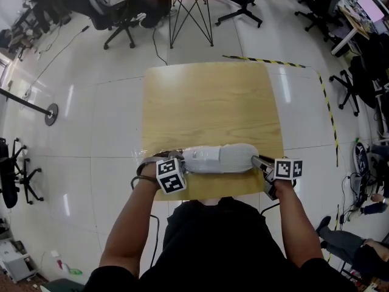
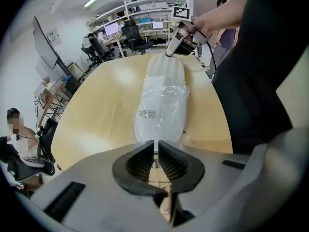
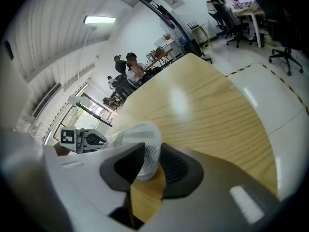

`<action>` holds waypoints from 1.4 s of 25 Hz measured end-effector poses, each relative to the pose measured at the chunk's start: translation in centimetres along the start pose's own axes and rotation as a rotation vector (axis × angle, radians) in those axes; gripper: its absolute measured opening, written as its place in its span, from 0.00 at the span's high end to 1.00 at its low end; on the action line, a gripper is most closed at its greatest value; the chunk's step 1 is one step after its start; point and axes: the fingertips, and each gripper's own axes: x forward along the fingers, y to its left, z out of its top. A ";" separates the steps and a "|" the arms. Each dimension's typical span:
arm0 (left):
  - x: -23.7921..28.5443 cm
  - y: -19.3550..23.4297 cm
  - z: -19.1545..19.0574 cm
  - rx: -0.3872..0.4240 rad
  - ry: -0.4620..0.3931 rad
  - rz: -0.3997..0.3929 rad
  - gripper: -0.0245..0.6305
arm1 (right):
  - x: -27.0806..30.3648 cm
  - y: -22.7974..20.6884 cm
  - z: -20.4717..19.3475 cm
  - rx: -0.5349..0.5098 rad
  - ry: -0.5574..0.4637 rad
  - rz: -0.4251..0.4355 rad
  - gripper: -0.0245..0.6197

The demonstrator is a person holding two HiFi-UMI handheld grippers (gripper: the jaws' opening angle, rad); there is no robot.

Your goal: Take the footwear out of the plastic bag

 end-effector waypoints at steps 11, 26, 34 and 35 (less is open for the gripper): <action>-0.4 0.4 -1.5 0.003 0.039 0.058 0.94 | -2.6 -1.7 0.4 -0.002 -0.009 -0.025 0.80; -1.2 1.0 -4.6 -0.029 0.089 0.106 0.94 | -4.0 -3.2 0.8 -0.016 -0.010 -0.025 0.80; -1.3 1.2 -4.9 -0.022 0.101 0.127 0.94 | -6.2 -4.8 0.4 -0.006 -0.009 -0.042 0.80; -1.4 1.4 -5.0 -0.021 0.107 0.131 0.94 | -6.4 -5.0 0.3 -0.004 -0.006 -0.044 0.80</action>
